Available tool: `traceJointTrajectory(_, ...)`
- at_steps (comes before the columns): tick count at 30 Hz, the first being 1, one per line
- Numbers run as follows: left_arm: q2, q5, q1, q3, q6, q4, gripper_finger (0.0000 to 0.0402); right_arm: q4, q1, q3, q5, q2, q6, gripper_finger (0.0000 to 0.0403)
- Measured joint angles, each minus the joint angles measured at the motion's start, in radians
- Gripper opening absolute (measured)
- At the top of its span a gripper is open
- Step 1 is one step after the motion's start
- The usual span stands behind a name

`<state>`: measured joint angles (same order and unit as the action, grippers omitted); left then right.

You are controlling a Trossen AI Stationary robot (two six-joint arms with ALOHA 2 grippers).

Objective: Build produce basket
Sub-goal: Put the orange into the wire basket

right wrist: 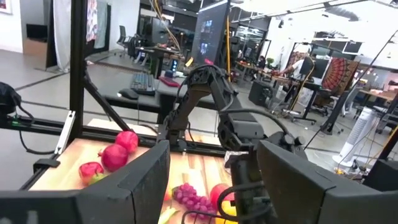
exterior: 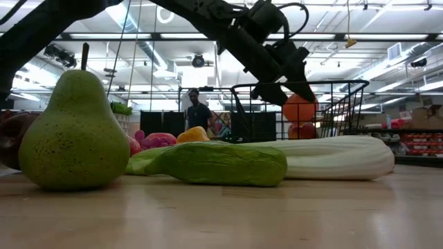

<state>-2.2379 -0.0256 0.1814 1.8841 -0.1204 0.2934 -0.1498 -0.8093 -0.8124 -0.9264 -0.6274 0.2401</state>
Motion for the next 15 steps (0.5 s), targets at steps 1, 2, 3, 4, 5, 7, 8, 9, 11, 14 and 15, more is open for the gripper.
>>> traceJointTrajectory(1, -0.002, 0.002, 0.0, -0.001, 0.0, 0.004, 0.0328, 0.0, 0.0, 0.0, 0.0, 0.001, 0.006, 0.0247)
traceJointTrajectory(2, -0.005, 0.004, -0.002, -0.001, 0.001, 0.002, 0.0328, 0.005, 0.0, 0.0, 0.0, 0.002, 0.015, 0.0247)
traceJointTrajectory(3, -0.017, 0.003, -0.007, -0.001, 0.007, -0.015, 0.0328, 0.011, 0.001, 0.0, 0.0, 0.003, 0.025, 0.0247)
traceJointTrajectory(4, -0.026, 0.003, -0.011, 0.001, 0.018, -0.034, 0.0328, 0.014, 0.001, 0.0, 0.0, 0.005, 0.033, 0.0247)
traceJointTrajectory(5, -0.031, 0.003, -0.015, -0.002, 0.031, -0.025, 0.0328, 0.019, 0.0, 0.0, 0.0, 0.005, 0.043, 0.0247)
traceJointTrajectory(7, -0.05, 0.0, -0.028, -0.003, 0.061, -0.042, 0.0328, 0.023, 0.001, 0.0, 0.0, 0.005, 0.054, 0.0247)
traceJointTrajectory(8, -0.055, -0.001, -0.031, -0.002, 0.08, -0.058, 0.0328, 0.022, 0.001, 0.0, 0.0, 0.005, 0.059, 0.0247)
traceJointTrajectory(9, -0.056, -0.005, -0.037, -0.003, 0.094, -0.041, 0.0328, 0.022, 0.001, 0.0, 0.0, 0.005, 0.062, 0.0247)
traceJointTrajectory(11, -0.056, -0.004, -0.041, -0.003, 0.111, -0.051, 0.0328, 0.022, 0.001, 0.0, 0.0, 0.005, 0.067, 0.0247)
traceJointTrajectory(14, -0.068, -0.005, -0.039, -0.001, 0.11, -0.052, 0.0328, 0.022, 0.001, 0.0, 0.0, 0.005, 0.068, 0.0247)
traceJointTrajectory(15, -0.071, -0.007, -0.038, -0.003, 0.109, -0.044, 0.0328, 0.021, 0.001, 0.0, 0.0, 0.005, 0.07, 0.0247)
